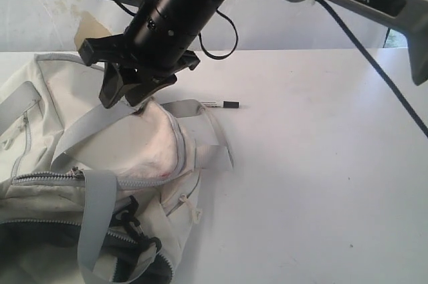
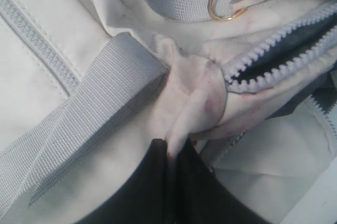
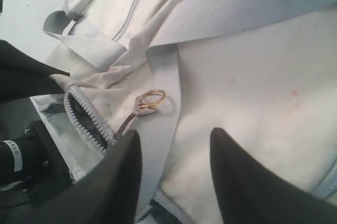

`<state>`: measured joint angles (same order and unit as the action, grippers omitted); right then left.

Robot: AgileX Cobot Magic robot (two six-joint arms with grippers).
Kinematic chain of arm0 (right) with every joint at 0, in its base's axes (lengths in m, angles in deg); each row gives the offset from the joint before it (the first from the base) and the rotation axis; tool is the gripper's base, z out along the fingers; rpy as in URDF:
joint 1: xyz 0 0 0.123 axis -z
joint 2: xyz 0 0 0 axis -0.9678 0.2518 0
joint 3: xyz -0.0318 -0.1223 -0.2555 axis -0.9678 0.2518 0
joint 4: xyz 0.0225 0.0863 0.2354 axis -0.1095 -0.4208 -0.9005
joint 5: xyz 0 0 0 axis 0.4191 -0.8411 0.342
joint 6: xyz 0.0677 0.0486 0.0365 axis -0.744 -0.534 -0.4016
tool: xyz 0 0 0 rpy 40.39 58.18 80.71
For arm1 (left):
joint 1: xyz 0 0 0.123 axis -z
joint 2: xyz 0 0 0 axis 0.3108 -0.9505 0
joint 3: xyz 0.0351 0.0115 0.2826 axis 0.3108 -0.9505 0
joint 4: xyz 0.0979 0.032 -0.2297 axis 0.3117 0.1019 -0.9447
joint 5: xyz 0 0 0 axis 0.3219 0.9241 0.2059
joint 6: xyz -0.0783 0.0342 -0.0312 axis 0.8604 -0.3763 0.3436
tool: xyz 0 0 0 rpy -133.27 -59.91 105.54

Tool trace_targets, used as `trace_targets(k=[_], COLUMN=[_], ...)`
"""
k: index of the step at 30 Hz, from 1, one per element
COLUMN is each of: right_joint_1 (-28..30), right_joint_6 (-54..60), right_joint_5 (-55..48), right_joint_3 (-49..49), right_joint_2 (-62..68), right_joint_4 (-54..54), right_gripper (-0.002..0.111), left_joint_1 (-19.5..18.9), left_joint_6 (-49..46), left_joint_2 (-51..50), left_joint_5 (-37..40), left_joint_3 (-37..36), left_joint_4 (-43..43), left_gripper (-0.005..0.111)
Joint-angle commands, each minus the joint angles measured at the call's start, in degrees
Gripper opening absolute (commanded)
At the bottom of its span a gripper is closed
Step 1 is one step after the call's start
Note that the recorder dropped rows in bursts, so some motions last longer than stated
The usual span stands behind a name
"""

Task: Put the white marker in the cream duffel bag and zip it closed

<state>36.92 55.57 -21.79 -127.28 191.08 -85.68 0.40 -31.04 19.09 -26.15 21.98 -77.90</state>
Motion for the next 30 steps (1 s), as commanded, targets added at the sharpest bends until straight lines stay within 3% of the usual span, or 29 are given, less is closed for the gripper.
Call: trace_targets(k=[1, 12, 30], right_joint_1=[1.0, 4.9, 7.1], right_joint_6=[0.0, 0.0, 5.1], right_joint_5=[-0.1, -0.1, -0.1], right_joint_3=[-0.1, 1.1, 20.0], right_joint_2=[-0.7, -1.6, -12.0], right_joint_4=[1.5, 2.4, 1.4], right_gripper=[0.039, 0.039, 0.039], left_joint_1=[0.0, 0.0, 0.0], left_joint_6=[0.2, 0.2, 0.2], left_joint_2=[0.6, 0.6, 0.6], left_joint_5=[-0.8, -0.9, -1.5], left_joint_3=[-0.2, -0.2, -0.2], left_joint_4=[-0.9, -0.9, -1.5], left_gripper=[0.0, 0.0, 0.0])
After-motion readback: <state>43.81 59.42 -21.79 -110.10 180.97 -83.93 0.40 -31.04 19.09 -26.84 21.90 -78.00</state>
